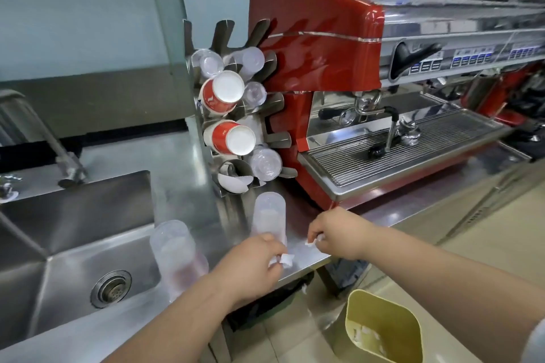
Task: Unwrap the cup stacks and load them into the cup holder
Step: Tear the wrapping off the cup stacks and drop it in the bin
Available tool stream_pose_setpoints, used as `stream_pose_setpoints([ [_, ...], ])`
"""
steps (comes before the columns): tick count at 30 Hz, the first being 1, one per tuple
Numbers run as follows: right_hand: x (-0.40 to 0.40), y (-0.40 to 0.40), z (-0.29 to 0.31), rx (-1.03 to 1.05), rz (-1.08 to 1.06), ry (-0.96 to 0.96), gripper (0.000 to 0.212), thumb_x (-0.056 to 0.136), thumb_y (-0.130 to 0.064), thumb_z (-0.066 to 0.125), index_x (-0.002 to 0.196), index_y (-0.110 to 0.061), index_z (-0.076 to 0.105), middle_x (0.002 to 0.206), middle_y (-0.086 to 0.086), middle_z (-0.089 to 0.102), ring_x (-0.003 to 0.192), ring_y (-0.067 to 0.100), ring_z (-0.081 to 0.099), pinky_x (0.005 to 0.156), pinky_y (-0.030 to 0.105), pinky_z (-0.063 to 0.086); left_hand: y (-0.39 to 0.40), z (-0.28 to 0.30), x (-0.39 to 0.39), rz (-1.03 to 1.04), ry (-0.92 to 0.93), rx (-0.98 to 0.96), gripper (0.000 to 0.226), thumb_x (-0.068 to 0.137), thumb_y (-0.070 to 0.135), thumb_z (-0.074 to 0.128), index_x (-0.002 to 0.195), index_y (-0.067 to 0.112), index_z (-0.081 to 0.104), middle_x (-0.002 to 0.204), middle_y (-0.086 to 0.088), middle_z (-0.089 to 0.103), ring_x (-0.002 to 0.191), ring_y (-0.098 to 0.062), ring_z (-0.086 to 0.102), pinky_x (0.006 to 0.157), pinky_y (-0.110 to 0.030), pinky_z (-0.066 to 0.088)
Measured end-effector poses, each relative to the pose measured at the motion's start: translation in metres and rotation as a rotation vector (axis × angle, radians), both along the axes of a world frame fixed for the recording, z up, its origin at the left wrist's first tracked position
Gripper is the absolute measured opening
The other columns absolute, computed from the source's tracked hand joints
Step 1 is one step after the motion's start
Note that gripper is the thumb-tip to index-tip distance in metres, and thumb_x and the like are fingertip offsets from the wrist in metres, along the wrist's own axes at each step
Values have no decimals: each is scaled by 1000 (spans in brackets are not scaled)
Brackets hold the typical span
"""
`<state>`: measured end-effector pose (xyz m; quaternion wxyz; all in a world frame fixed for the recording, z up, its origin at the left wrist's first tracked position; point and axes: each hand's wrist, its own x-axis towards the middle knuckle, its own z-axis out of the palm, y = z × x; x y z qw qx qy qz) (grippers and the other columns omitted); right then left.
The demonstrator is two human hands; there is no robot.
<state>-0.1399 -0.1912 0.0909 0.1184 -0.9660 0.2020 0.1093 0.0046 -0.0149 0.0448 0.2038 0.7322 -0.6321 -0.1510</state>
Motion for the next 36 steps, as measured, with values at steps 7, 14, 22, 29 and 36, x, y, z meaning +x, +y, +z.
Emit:
stream_pose_setpoints([
  [7, -37, -37, 18, -29, -21, -81, 36, 81, -17, 45, 102, -29, 71, 109, -7, 69, 101, 15, 59, 83, 28, 50, -51, 35, -31, -46, -23, -48, 24, 86, 24, 55, 105, 22, 69, 102, 6, 59, 96, -12, 57, 75, -12, 38],
  [14, -113, -94, 30, -48, -66, -80, 30, 84, -17, 52, 107, -21, 70, 109, -5, 69, 102, 16, 60, 80, 21, 39, -131, 44, -86, -110, -103, 35, 31, 82, 32, 51, 106, 25, 69, 104, 7, 60, 101, -13, 57, 86, -25, 44],
  [22, -209, -154, 17, -12, -226, -123, 27, 86, -22, 54, 107, -21, 69, 111, -4, 70, 106, 18, 61, 86, 25, 45, -203, 43, -143, -178, -153, 143, 32, 79, 36, 46, 96, 22, 69, 102, 9, 57, 95, -14, 59, 87, -33, 49],
  [29, -274, -185, -3, -2, -381, -123, 27, 82, -18, 50, 100, -21, 70, 98, -2, 72, 96, 21, 62, 78, 26, 49, -263, 42, -196, -266, -181, 130, 21, 88, 29, 55, 104, 25, 68, 105, 6, 57, 95, -16, 58, 85, -37, 50],
  [36, -306, -204, -38, 37, -570, -176, 24, 90, -26, 51, 107, -27, 69, 107, -1, 70, 99, 21, 63, 77, 25, 49, -309, 23, -221, -372, -157, 165, 23, 93, 26, 54, 110, 22, 70, 105, 3, 58, 96, -16, 57, 86, -35, 48],
])
